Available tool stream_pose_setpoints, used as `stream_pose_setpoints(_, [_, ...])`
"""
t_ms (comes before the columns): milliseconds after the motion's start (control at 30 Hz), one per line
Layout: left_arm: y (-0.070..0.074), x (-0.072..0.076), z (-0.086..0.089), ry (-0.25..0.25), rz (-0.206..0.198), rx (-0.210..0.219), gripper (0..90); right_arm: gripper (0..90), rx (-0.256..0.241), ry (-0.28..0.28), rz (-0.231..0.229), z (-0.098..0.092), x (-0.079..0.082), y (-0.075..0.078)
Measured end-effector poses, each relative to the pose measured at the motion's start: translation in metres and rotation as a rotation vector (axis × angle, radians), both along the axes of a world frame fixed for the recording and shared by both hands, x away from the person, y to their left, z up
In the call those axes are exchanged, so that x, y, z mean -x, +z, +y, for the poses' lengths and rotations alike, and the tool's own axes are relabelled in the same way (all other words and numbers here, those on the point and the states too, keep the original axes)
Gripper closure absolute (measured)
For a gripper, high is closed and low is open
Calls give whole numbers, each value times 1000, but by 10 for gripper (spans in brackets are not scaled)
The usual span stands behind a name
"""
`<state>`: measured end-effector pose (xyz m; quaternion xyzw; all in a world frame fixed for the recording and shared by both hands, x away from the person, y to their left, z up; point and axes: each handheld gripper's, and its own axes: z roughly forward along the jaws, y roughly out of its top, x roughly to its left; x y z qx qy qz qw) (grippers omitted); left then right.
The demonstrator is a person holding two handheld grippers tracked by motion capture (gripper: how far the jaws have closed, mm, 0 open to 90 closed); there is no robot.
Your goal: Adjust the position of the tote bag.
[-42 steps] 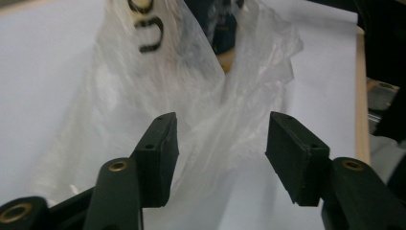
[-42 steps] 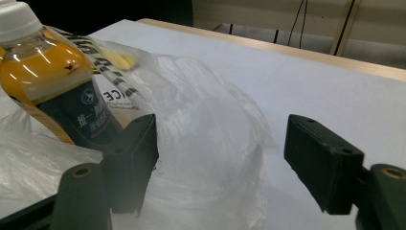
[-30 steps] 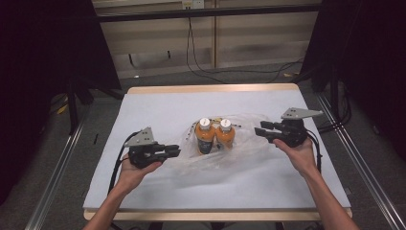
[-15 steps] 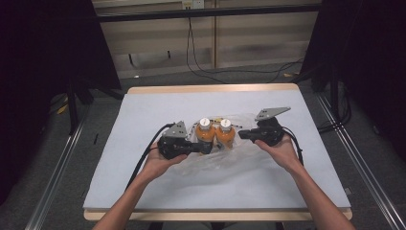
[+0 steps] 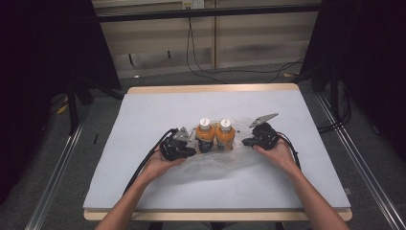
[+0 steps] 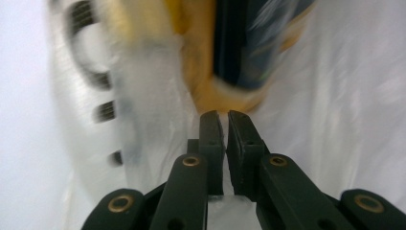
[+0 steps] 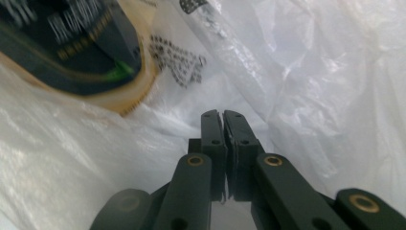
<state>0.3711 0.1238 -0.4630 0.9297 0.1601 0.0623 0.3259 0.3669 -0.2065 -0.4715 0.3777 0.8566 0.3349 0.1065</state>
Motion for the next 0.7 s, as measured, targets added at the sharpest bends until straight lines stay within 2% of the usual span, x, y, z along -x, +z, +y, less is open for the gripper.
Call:
stream_pose_setpoints(67, [-5, 0, -1, -8, -13, -36, 848, 865, 19, 3, 9, 0, 2, -3])
stream_pose_setpoints(167, [-5, 1, 1, -4, -14, -39, 848, 860, 32, 4, 8, 0, 2, -4])
stream_pose_setpoints(233, [-5, 1, 4, -2, -22, -40, 847, 815, 19, 7, 12, -1, 1, -4])
stream_pose_setpoints(267, [-5, 1, 6, -2, -23, -42, 848, 813, 4, 12, 16, -1, 1, -4])
stream_pose_setpoints(300, [-5, 1, 7, 2, -22, -41, 848, 818, 10, 10, 13, -1, 1, -4])
stream_pose_setpoints(400, [-5, 2, 9, 3, -58, -69, 848, 820, 14, 17, 15, 1, 1, -3])
stream_pose_setpoints(467, [-4, 2, 11, -4, -65, -76, 851, 830, 42, 21, 9, 1, 0, -3])
stream_pose_setpoints(567, [-4, 1, 16, 0, -68, -85, 861, 836, 54, 20, 13, 1, 1, -2])
stream_pose_setpoints(600, [-4, 2, 19, 1, -89, -111, 871, 837, 88, 21, 0, -1, 1, -1])
stream_pose_setpoints(633, [-3, 2, 20, -9, -96, -127, 873, 836, 83, 16, 9, -2, 1, -1])
stream_pose_setpoints(700, [-3, 1, 25, -1, -87, -120, 876, 843, 87, 11, 21, -5, 1, 0])
